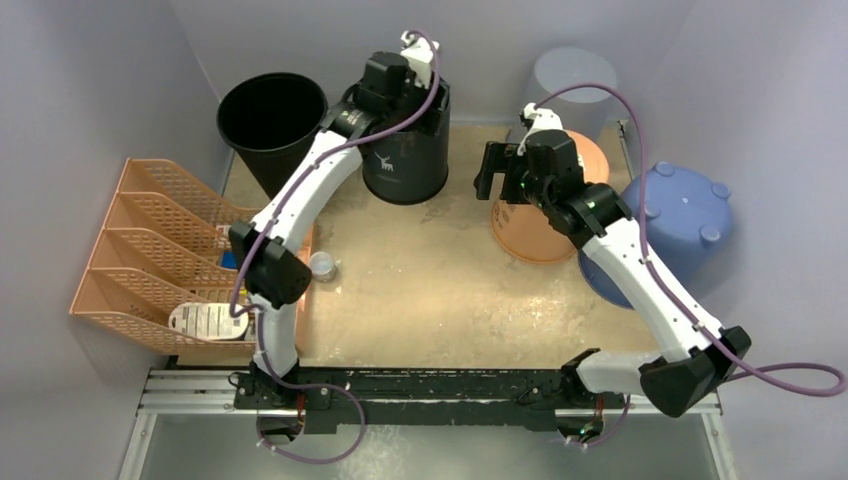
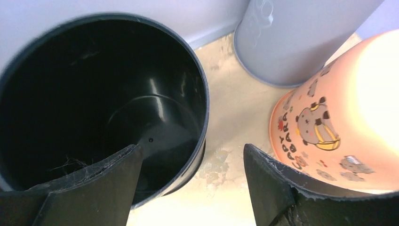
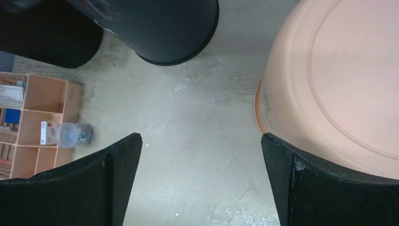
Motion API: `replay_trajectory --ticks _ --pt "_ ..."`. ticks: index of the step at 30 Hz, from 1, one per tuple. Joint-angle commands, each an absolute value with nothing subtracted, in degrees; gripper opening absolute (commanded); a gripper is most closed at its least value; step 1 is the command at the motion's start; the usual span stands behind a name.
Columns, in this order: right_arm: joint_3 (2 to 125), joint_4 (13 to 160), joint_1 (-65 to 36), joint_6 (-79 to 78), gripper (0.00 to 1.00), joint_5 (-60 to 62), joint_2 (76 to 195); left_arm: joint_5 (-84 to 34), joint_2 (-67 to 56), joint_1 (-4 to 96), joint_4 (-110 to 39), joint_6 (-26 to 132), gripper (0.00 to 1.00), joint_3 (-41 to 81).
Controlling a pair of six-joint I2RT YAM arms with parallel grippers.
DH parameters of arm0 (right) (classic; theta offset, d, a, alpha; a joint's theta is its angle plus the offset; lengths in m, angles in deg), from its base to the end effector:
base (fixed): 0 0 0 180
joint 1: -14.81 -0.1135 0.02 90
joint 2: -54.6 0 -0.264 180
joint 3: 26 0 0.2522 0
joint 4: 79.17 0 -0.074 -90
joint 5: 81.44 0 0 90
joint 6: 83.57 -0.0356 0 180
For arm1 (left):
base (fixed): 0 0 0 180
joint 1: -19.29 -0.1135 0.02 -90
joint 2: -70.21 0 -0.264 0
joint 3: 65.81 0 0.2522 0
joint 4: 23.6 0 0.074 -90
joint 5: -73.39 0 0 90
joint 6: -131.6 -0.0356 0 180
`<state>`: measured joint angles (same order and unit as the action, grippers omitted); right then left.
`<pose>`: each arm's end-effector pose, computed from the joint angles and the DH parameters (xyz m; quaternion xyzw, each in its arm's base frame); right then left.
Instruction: Turn the large container upside down
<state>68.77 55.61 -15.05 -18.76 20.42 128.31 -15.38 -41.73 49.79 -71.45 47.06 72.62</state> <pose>0.2470 0.1334 0.4130 0.0221 0.8365 0.1729 0.5195 0.3850 -0.2259 0.4310 0.1731 0.8075 -0.1656 0.5390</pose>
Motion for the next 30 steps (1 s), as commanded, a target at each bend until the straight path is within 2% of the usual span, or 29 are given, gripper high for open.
replay_trajectory --ticks 1,5,8,13,14,15,21,30 --pt "68.9 54.9 -15.0 -20.3 1.00 23.2 124.0 -16.4 -47.2 50.3 -73.2 43.6 0.77 76.8" --pt "68.8 53.4 -15.0 -20.4 1.00 22.9 123.8 -14.8 -49.8 50.6 -73.5 43.6 0.70 76.8" --pt "69.3 52.6 -15.0 -20.5 1.00 22.9 123.7 -14.3 -50.7 50.6 -73.3 43.9 0.59 76.7" --pt "69.6 52.1 -15.0 -21.2 1.00 22.7 123.0 -14.8 -50.8 50.9 -73.0 44.7 0.09 77.1" --pt "69.7 51.9 -15.0 -21.3 1.00 22.8 122.9 -14.7 -50.6 51.1 -72.9 44.9 0.03 77.1" --pt "69.7 51.9 -15.0 -21.4 1.00 22.8 122.7 -14.7 -50.3 51.4 -72.9 45.2 0.00 77.1" --pt "70.7 52.0 -14.9 -22.7 1.00 22.5 121.8 -14.8 -46.3 55.5 -75.3 45.6 0.00 78.6" --pt "72.7 52.0 -15.0 -23.6 1.00 23.7 117.7 -19.5 -33.2 56.3 -72.3 59.2 0.00 78.4"
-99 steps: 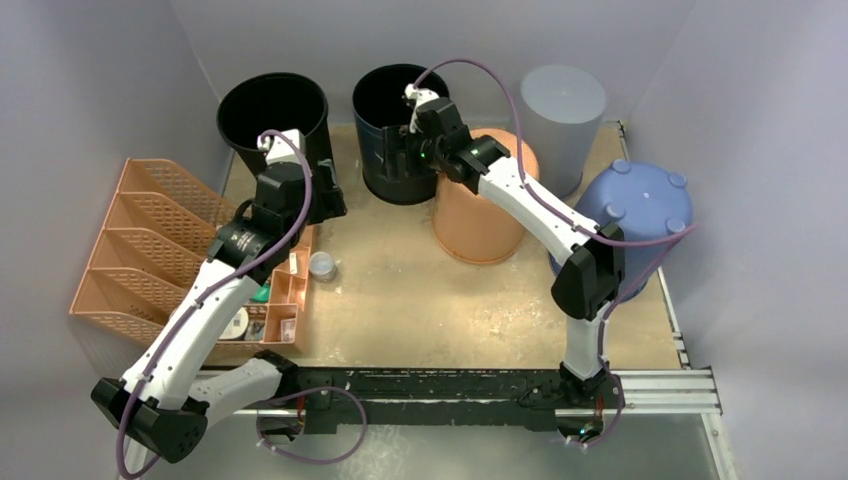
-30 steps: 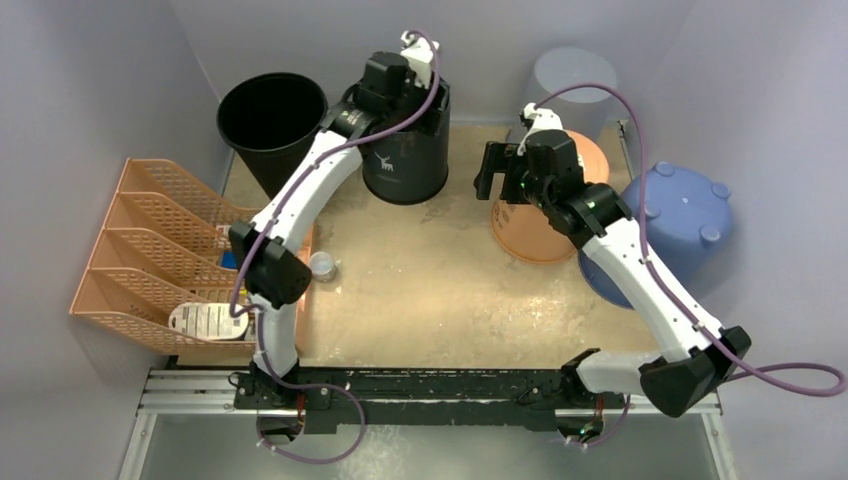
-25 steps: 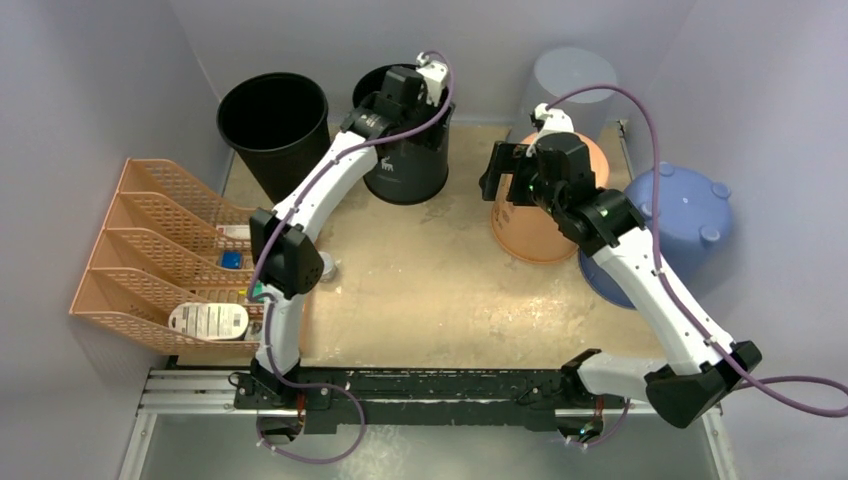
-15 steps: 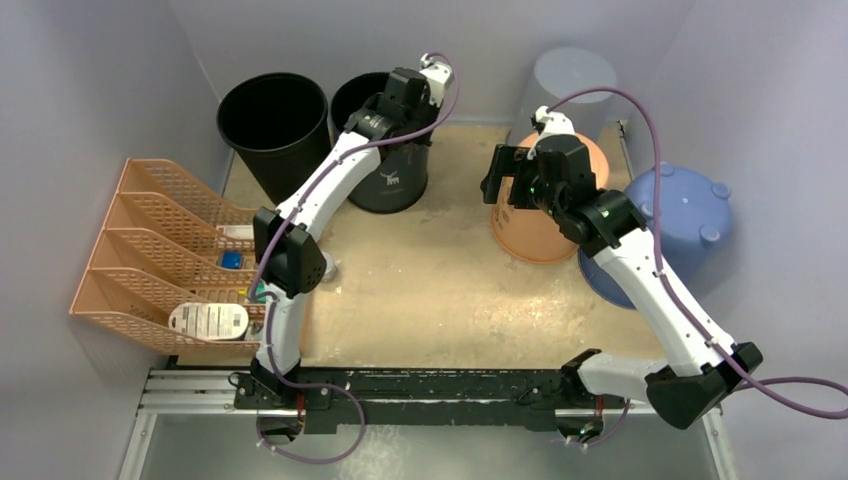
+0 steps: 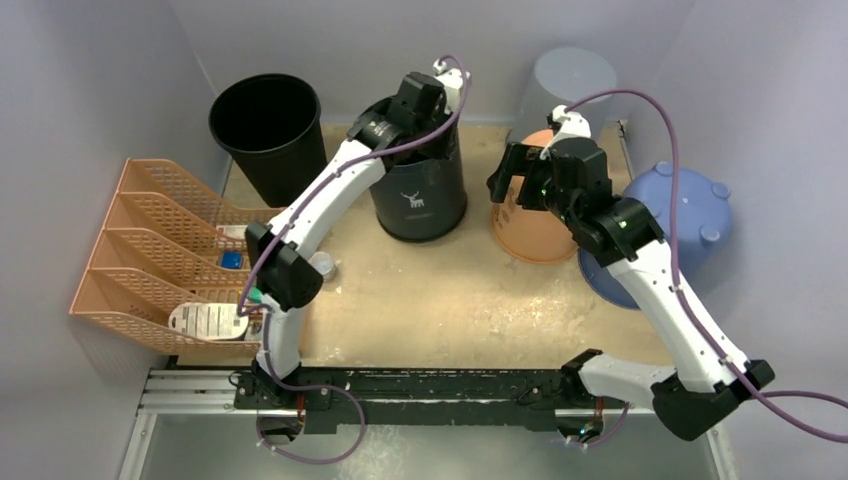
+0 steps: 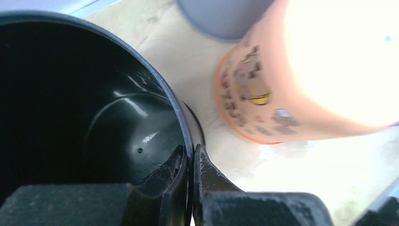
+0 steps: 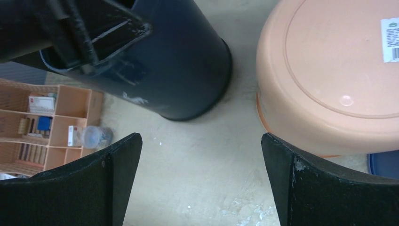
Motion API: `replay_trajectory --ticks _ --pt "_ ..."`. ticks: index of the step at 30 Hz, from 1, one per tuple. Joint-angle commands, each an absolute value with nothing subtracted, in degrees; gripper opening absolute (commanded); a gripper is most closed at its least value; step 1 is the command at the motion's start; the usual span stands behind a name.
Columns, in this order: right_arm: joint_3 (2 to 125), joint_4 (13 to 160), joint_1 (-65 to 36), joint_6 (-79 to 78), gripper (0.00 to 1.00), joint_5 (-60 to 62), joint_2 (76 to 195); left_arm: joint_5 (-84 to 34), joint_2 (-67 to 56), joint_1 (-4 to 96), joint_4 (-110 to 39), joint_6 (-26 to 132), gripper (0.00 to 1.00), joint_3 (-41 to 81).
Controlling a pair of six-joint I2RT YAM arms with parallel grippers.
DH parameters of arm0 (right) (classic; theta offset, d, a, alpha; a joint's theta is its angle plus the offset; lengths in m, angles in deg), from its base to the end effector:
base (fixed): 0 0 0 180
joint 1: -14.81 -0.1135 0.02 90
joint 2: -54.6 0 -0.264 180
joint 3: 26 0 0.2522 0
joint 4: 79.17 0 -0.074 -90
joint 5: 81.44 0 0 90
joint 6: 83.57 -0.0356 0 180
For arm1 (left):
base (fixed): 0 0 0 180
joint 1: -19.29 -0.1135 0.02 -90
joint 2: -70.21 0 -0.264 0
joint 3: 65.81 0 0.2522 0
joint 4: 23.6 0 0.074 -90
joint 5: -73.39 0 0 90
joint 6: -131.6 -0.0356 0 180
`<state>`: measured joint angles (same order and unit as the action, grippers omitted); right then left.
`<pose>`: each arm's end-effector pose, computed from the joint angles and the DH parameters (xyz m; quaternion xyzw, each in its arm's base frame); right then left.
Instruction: Turn the large container upside down
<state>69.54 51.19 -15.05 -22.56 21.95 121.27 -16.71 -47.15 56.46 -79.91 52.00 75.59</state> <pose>0.2104 0.1113 0.4392 0.0600 0.8179 0.1936 0.5385 0.3700 -0.2806 0.3922 0.2031 0.8519 -0.1954 0.4414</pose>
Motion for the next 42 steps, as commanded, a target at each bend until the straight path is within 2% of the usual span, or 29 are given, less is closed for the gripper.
replay_trajectory --ticks 1,5,9,15,18,21,30,38,42 --pt "72.5 52.0 -15.0 -23.7 1.00 23.3 117.2 -19.7 -31.6 56.0 -72.1 60.8 0.00 77.8" --pt "71.0 52.5 -14.9 -24.5 1.00 20.1 115.0 -27.9 -24.9 50.1 -67.3 72.5 0.00 71.8" --pt "67.9 53.5 -14.6 -28.3 1.00 14.7 111.4 -39.2 -16.8 41.5 -54.1 83.3 0.00 56.9" --pt "51.5 74.1 -14.1 -40.1 1.00 -4.0 100.9 -51.5 -8.9 30.9 -29.3 106.1 0.00 41.4" --pt "39.6 88.6 -14.1 -43.0 1.00 -9.0 97.8 -53.2 -7.7 29.2 -24.1 111.9 0.00 40.7" --pt "35.6 96.7 -14.1 -43.7 1.00 -8.6 98.5 -53.9 -7.1 29.1 -23.1 113.9 0.00 41.6" --pt "28.8 115.7 -14.2 -39.4 0.88 2.2 97.2 -55.8 -5.2 29.0 -20.8 118.0 0.00 43.0" --pt "31.1 126.0 -14.2 -38.0 0.78 -6.4 100.9 -57.0 -5.4 29.0 -13.2 125.2 0.00 41.2" --pt "28.7 135.2 -14.2 -39.9 0.68 -7.5 100.3 -57.2 -5.3 29.0 -11.2 126.5 0.00 40.3"
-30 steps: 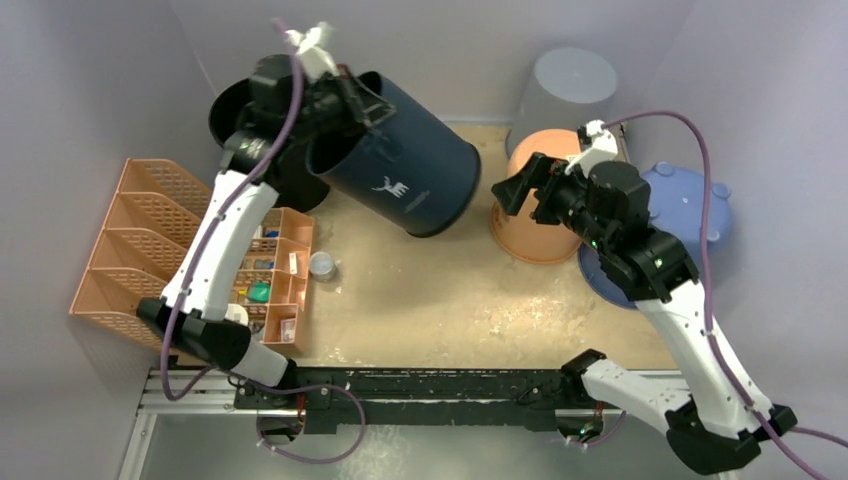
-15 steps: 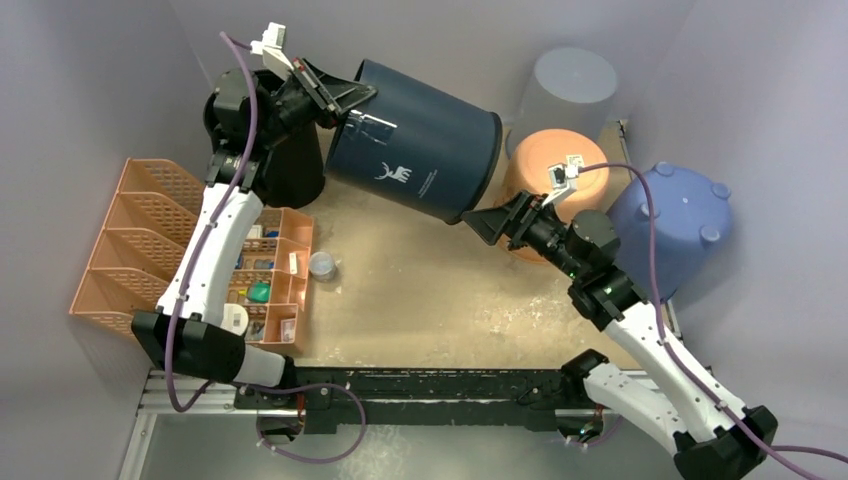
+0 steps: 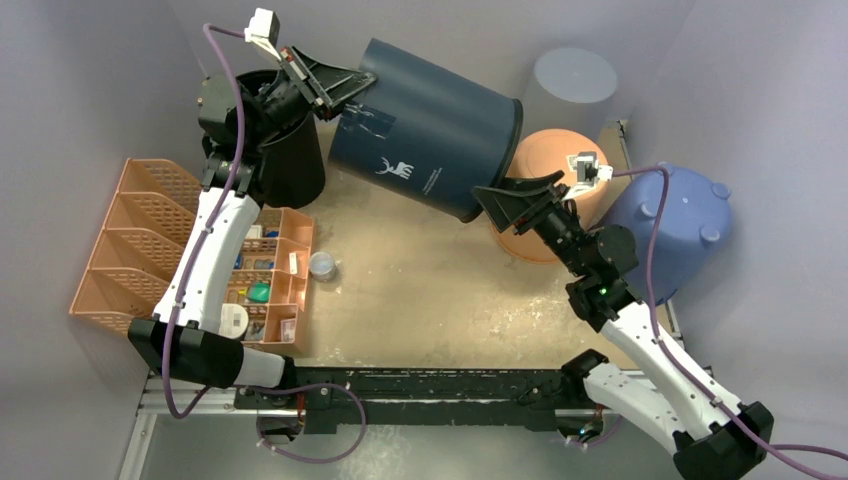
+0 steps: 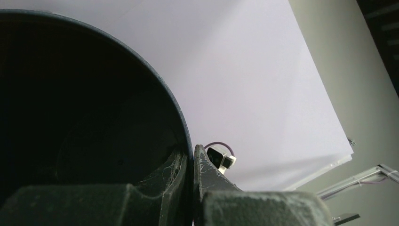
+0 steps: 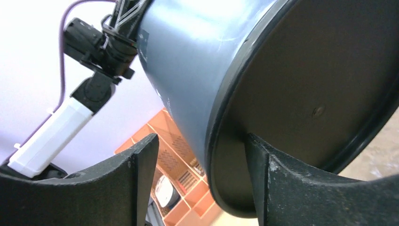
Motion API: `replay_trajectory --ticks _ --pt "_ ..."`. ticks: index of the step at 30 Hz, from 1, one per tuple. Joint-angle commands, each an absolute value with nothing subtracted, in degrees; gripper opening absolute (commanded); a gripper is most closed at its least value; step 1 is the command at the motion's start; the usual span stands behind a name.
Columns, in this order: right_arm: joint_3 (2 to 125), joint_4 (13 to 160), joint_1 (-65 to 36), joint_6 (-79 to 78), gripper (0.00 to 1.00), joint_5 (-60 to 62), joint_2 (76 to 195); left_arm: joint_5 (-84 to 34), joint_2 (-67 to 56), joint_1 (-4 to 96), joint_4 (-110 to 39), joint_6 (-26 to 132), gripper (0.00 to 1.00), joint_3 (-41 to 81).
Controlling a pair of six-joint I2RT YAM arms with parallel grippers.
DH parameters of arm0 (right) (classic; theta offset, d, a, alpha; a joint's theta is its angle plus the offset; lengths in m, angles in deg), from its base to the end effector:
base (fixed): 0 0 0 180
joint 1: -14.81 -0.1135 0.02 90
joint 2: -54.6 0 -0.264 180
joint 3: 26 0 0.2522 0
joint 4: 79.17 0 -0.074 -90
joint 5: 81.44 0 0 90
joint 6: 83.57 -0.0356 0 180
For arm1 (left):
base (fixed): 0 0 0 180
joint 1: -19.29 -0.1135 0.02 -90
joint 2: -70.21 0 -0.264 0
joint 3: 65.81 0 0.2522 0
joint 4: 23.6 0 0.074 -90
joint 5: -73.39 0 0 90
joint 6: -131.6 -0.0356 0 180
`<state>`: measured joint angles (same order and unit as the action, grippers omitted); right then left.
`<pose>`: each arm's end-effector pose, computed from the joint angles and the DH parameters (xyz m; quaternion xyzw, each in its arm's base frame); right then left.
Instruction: Turn the large container upside down
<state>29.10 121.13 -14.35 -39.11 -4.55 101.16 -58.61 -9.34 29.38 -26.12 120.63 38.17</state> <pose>0.1559 0.0963 0.3951 -0.0253 0.5143 0.5651 0.6447 0.2862 -0.0751 0.5149 -0.0510 0.5990 -0.6857 0.4104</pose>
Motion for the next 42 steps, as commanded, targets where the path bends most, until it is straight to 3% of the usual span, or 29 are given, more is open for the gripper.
replay_trajectory --ticks 1,8,13,18,27,35,42 --pt "28.3 136.8 -14.1 -40.2 0.63 -7.7 100.0 -57.2 -5.3 29.0 -11.5 126.4 0.00 40.2" --pt "32.7 134.2 -14.2 -38.5 0.00 -12.7 101.2 -57.5 -5.7 29.0 -11.7 126.2 0.00 38.7" --pt "38.3 127.8 -14.2 -40.1 0.00 -14.9 102.4 -56.9 -4.8 29.0 -14.5 123.3 0.00 35.9" --pt "49.9 105.1 -14.2 -38.6 0.00 -9.2 103.3 -54.2 -2.3 29.0 -27.8 112.2 0.01 32.2" --pt "58.1 84.3 -14.2 -32.0 0.00 -3.6 105.1 -54.0 -0.7 29.0 -30.0 108.4 0.36 17.9" --pt "67.8 63.8 -15.0 -22.1 0.00 -1.2 114.7 -53.4 -0.5 29.2 -39.5 99.1 0.47 11.2" --pt "71.2 61.5 -16.3 -19.0 0.00 1.0 117.3 -53.8 -0.9 29.6 -50.3 89.4 0.60 7.9"
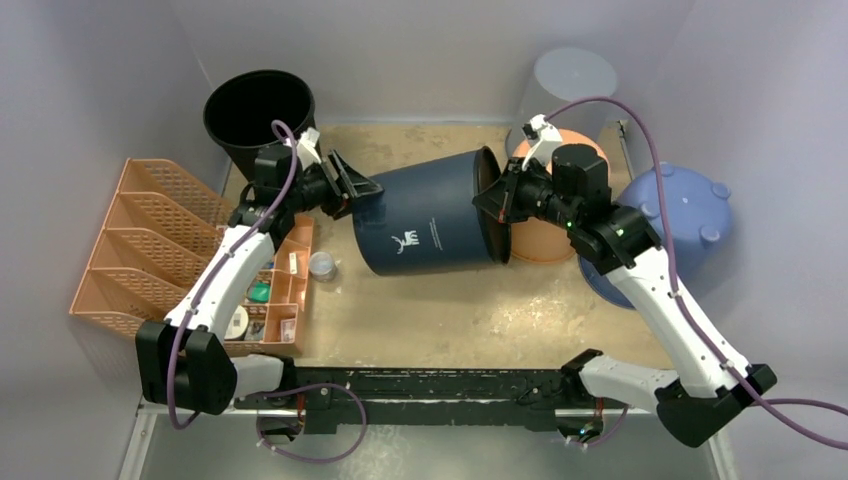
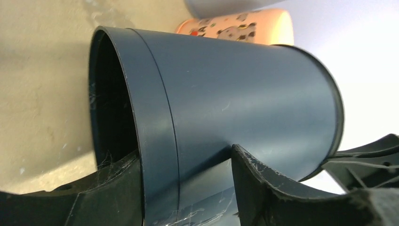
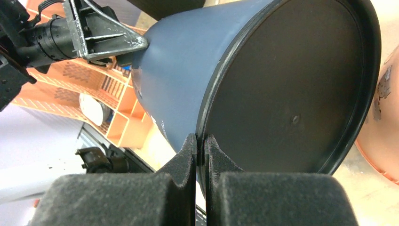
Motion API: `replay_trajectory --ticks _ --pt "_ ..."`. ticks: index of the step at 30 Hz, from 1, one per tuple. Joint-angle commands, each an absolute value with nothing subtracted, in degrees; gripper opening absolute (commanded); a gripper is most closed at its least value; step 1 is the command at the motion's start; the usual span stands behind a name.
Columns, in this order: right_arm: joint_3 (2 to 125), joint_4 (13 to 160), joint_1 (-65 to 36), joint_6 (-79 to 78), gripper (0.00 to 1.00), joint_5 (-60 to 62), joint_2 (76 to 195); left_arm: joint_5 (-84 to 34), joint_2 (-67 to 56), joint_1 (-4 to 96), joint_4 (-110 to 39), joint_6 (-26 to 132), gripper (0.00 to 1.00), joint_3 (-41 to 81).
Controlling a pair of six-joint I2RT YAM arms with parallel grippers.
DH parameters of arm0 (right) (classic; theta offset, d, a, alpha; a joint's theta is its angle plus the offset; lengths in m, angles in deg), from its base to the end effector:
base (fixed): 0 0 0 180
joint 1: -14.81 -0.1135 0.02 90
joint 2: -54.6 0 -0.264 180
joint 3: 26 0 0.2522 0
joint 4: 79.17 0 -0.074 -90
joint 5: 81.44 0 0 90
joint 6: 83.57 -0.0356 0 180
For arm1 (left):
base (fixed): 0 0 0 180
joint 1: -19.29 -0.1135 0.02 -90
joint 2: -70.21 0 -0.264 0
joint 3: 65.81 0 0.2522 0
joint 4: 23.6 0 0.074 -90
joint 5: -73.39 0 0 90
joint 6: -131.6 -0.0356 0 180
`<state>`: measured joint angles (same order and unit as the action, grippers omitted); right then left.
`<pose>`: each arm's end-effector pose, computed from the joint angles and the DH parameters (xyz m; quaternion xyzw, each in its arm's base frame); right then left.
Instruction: Turn the large container upside down
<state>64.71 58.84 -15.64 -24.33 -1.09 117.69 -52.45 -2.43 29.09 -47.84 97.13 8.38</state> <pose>0.1950 0.1215 0.4388 -0.0494 0.7873 0.3682 0.4920 0.2805 -0.0696 0.3326 -0.1506 0.7960 -0.5002 0.3057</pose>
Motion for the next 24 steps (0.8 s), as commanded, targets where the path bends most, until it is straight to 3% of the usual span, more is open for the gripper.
replay_trajectory --ticks 1,9,15,24 --pt "71.9 61.2 -16.5 -18.6 0.00 1.8 117.8 -53.2 -0.7 29.7 -51.4 88.5 0.61 7.9" --pt "76.5 59.0 -18.2 -13.8 0.00 4.2 121.0 -49.3 -2.0 29.6 -63.7 79.2 0.65 11.0" --pt "78.3 55.6 -22.0 -10.0 0.00 8.2 123.4 -31.1 -5.2 30.1 -81.4 67.1 0.67 21.8" --pt "79.1 54.0 -31.4 -6.6 0.00 15.6 126.3 -17.2 -9.0 30.0 -87.8 60.9 0.69 39.5"
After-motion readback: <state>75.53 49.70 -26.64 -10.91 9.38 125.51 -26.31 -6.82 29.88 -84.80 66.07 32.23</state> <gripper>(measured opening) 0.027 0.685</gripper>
